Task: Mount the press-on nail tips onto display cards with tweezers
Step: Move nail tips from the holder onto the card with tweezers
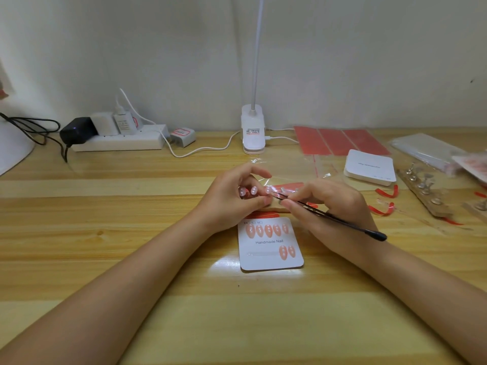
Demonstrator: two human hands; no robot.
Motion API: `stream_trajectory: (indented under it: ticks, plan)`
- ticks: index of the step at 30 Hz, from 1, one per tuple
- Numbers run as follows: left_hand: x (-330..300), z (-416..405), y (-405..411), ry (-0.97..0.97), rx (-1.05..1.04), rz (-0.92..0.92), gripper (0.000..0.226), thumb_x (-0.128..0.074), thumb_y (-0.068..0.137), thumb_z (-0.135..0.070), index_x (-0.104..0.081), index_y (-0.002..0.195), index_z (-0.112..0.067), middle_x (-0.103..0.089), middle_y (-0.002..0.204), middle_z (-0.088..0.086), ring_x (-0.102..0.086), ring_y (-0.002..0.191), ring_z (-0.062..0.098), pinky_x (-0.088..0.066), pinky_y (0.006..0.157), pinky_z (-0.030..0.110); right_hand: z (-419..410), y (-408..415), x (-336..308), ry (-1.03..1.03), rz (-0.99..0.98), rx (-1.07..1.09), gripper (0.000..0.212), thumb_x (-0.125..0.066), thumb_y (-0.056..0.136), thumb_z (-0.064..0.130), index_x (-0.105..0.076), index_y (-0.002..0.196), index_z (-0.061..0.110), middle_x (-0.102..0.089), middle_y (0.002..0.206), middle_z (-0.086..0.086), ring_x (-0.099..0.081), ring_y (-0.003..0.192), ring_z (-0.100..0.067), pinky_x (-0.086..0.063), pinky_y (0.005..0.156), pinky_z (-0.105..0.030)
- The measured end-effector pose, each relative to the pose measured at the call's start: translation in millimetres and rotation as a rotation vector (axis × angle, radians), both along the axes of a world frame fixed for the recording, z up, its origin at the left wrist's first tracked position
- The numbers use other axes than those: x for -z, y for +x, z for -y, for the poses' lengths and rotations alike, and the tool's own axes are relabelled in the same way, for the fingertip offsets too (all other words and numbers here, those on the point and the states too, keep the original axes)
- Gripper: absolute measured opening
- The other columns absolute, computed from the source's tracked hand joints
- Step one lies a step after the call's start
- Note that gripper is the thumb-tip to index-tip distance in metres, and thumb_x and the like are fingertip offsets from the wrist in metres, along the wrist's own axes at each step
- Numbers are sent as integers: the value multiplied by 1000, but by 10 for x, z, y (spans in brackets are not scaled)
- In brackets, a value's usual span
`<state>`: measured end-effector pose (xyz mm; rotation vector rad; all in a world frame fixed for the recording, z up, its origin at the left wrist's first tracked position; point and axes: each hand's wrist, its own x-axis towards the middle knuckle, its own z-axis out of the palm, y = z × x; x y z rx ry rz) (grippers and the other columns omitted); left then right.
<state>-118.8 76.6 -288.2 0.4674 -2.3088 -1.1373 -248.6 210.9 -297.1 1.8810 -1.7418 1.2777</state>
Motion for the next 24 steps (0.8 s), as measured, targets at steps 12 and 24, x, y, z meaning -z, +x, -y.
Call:
stream_trajectory:
  ticks: [12,24]
  plan:
    - [-4,-5,-13,-42,22,-4,33,-72,76,-2,-57,102,-14,-66,76,-7,-60,75,4,-43,70,9,-18,16,-66,174,580,-106,12,-68,81,17,-61,71,21,-70,74,21,-64,64,5,-47,52,-12]
    - [8,-8,-10,-45,11,5,33,-72,77,-3,-56,103,-15,-64,75,-8,-58,73,3,-41,69,11,-13,27,-113,194,580,18,14,-68,80,31,-60,71,23,-69,69,1,-62,60,-15,-50,56,-35]
